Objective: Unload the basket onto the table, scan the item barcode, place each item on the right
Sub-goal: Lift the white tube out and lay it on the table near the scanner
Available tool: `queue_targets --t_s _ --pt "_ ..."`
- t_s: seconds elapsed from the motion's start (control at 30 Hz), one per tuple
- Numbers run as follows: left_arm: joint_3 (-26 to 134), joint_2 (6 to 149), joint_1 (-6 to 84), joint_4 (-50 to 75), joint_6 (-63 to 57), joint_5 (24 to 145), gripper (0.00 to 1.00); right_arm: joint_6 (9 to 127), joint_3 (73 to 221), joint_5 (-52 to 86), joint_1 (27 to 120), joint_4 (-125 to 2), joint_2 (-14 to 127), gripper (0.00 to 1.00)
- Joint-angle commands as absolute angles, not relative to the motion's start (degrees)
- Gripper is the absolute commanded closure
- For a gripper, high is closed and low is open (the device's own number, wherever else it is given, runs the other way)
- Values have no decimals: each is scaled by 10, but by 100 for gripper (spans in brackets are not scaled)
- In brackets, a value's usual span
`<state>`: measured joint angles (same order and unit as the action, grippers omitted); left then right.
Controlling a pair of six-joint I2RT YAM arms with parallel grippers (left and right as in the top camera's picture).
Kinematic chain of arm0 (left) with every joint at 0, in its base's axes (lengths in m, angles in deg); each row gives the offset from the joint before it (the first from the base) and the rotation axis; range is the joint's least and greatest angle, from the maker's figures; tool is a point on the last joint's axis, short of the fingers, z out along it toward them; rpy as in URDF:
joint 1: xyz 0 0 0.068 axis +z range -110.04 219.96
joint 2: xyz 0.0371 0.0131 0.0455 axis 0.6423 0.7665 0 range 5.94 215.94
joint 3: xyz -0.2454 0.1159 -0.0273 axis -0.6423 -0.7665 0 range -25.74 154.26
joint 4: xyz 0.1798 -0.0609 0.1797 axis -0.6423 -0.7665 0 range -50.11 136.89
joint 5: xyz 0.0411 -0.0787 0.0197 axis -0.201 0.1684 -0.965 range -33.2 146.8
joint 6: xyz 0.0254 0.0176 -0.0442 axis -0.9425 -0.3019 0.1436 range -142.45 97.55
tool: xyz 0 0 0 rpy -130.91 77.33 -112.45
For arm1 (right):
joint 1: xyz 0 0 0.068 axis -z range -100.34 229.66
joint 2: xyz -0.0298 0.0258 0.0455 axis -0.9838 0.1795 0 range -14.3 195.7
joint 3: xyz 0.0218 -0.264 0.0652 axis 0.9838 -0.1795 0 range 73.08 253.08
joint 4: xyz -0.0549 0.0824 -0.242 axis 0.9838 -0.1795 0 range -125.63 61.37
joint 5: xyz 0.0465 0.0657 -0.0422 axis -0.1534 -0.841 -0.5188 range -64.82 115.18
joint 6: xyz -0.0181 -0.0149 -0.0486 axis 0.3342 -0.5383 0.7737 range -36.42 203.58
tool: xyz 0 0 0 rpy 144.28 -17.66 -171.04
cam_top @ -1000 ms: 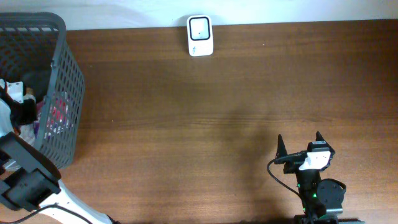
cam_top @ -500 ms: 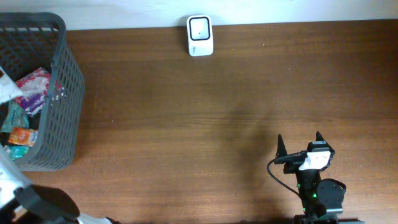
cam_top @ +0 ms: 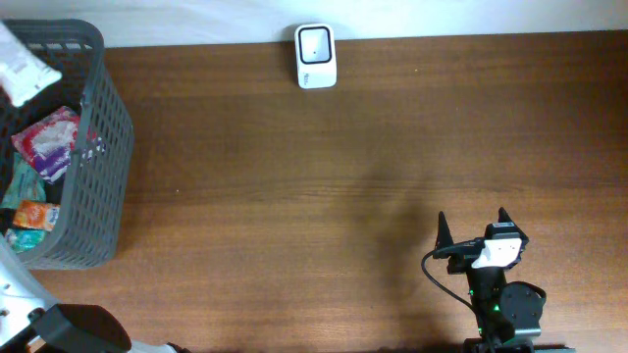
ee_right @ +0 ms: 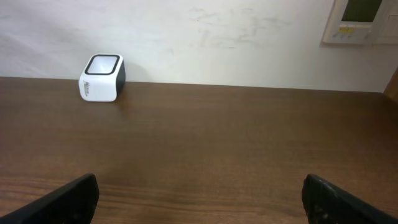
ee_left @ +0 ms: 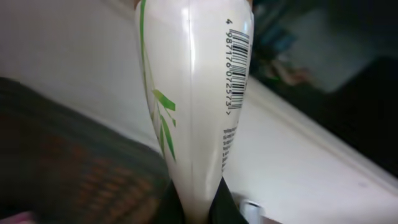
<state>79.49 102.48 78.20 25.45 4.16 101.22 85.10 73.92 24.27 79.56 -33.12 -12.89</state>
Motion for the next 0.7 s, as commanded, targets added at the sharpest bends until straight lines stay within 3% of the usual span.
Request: queue_targets --t_s 0.0,0.3,0.37,0.43,0.57,0.67 --pt "809 997 751 269 91 1119 100 851 734 250 792 -332 -131 1" --pt "809 997 612 252 69 1145 100 851 734 250 792 -332 -131 1" --pt "809 997 561 207 4 1142 100 851 734 250 792 -332 -131 1" --pt "809 997 513 138 -47 1083 100 851 734 250 792 -332 -131 1" --pt "809 999 404 5 -56 817 100 851 734 250 792 -332 -131 1" --pt "796 1016 315 -23 -56 713 100 851 734 250 792 -332 -131 1"
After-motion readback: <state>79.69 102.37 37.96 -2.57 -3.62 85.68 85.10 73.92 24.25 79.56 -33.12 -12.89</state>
